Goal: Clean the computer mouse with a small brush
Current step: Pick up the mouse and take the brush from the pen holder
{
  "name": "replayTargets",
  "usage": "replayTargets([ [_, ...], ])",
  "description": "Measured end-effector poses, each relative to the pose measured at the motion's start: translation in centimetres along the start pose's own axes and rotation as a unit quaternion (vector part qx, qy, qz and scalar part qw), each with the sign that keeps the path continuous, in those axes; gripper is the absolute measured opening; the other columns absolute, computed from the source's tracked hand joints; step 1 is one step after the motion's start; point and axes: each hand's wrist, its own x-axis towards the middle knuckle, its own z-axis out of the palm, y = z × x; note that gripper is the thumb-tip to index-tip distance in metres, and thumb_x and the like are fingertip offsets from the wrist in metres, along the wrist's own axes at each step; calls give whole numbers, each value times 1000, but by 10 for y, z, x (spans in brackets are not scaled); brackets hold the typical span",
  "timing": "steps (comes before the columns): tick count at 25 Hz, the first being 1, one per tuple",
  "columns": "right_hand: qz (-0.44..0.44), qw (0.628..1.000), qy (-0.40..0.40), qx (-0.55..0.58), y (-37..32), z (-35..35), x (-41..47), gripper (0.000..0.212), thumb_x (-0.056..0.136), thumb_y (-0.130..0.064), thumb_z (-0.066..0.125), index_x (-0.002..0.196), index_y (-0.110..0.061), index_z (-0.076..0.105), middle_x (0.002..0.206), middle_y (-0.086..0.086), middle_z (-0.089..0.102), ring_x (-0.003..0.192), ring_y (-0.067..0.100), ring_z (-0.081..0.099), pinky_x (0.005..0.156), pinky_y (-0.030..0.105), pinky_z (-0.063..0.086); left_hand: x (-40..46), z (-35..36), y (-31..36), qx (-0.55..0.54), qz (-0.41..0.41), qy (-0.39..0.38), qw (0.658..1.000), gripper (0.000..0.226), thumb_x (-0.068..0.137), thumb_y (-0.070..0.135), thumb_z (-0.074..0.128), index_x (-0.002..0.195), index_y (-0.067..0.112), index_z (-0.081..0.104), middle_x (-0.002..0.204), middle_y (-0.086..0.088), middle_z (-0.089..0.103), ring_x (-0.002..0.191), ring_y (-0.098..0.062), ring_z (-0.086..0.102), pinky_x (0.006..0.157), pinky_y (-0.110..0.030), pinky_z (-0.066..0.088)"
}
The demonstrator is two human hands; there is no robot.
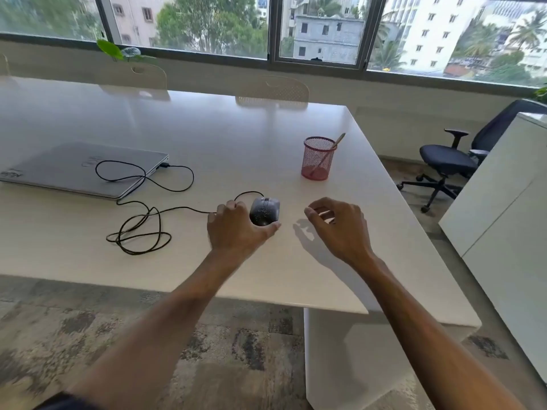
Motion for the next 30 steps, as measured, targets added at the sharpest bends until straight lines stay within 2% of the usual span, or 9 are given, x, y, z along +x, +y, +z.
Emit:
replayTargets([
  [6, 27, 1000, 0, -5, 10, 1, 17, 19, 92, -36, 67, 98, -21, 77, 94, -6, 77, 74, 7, 70, 74, 35, 62, 1, 11, 10, -12, -8, 28, 999, 75, 53, 82, 63, 80, 13, 64, 83, -5, 66, 81, -28, 62, 70, -35, 48],
  [12, 43, 999, 27, -7, 25, -4, 41, 17, 90, -33, 68, 94, -19, 78, 89, -6, 77, 71, 5, 69, 71, 22, 55, 8, 18, 12, -35, -18, 19, 999, 64, 54, 72, 66, 78, 13, 63, 81, -4, 64, 81, -27, 61, 67, -32, 47],
  [15, 95, 994, 36, 42, 40, -6, 64, 16, 88, -27, 70, 93, -14, 78, 87, -1, 78, 79, 10, 72, 79, 25, 57, 9, 18, 9, -66, -32, 17, 997, 58, 53, 67, 65, 73, 12, 61, 75, -2, 61, 76, -25, 59, 59, -30, 45],
  [17, 139, 986, 47, 81, 52, -8, 82, 16, 87, -24, 73, 96, -12, 78, 88, 1, 78, 83, 11, 73, 82, 22, 54, 11, 18, 7, -76, -36, 28, 996, 55, 53, 65, 64, 71, 13, 61, 73, -1, 58, 74, -24, 58, 57, -29, 44],
  [20, 174, 978, 70, 89, 69, -7, 108, 22, 85, -23, 75, 103, -10, 76, 97, 4, 77, 88, 12, 71, 85, 21, 51, 13, 12, 7, -81, -32, 40, 995, 52, 54, 64, 63, 73, 16, 63, 72, 3, 54, 75, -21, 55, 57, -28, 42],
  [25, 192, 975, 90, 67, 88, 1, 149, 44, 83, -37, 75, 118, -11, 68, 104, 5, 76, 96, 19, 70, 87, 30, 50, 13, 2, 4, -93, -18, 71, 993, 54, 59, 68, 64, 80, 19, 65, 73, 6, 51, 78, -18, 52, 59, -29, 43],
  [30, 200, 976, 78, 32, 99, 13, 181, 57, 85, -51, 69, 127, -13, 63, 114, 4, 73, 108, 23, 66, 89, 33, 47, 12, -10, 6, -93, -18, 91, 991, 54, 61, 69, 66, 81, 19, 65, 75, 7, 50, 79, -18, 51, 59, -27, 33],
])
